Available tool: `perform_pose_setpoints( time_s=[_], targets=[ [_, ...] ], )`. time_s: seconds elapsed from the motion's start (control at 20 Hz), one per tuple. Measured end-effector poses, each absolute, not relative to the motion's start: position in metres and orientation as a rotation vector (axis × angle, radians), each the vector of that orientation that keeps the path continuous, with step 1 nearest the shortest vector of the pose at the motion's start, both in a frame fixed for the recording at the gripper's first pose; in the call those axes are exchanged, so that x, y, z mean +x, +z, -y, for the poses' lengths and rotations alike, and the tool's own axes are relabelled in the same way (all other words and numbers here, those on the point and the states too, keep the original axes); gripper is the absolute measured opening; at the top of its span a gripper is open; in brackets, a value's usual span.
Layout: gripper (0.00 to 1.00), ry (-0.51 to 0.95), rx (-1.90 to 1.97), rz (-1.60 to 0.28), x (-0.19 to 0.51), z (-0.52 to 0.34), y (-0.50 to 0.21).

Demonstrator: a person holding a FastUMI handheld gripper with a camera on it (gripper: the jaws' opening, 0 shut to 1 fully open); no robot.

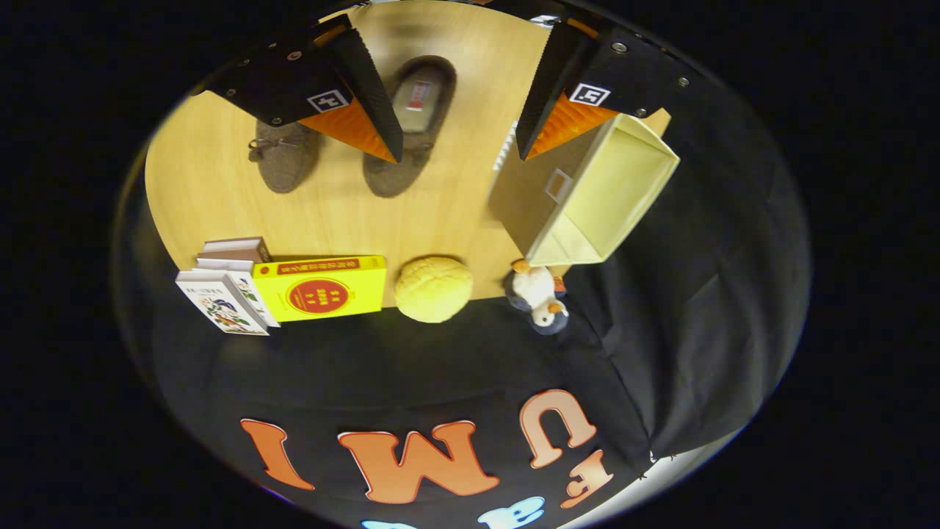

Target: Open the storage box then place both shoes into the box .Put the left shoe in first, then the right shoe, with the right side of both shoes facing outward in a uniform manner.

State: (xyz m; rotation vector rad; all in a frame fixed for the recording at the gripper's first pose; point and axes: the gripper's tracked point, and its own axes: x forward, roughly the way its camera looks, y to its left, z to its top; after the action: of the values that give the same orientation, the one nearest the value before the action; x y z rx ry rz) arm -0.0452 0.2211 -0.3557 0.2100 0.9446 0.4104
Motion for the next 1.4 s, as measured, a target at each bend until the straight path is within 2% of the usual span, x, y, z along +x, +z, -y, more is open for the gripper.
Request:
perform_pose_setpoints(
  time_s=[0.2,0.5,0.7,0.75,0.9,1.1,1.35,1.4],
  targets=[
    [0.93,0.337,0.183,-1.044,-0.062,-0.203,-0.405],
    [0.86,0.290,0.095,-1.124,-0.066,-0.187,-0.460],
    [0.76,0.248,0.104,-1.173,-0.057,-0.184,-0.488],
    [0.70,0.233,0.114,-1.173,-0.052,-0.184,-0.492],
    [0.65,0.192,0.148,-1.173,-0.039,-0.184,-0.504],
    [0.53,0.174,0.203,-1.182,-0.032,-0.195,-0.514],
    [0.18,0.168,0.267,-1.209,-0.031,-0.205,-0.512],
    [0.16,0.166,0.277,-1.212,-0.032,-0.205,-0.510]
  ],
)
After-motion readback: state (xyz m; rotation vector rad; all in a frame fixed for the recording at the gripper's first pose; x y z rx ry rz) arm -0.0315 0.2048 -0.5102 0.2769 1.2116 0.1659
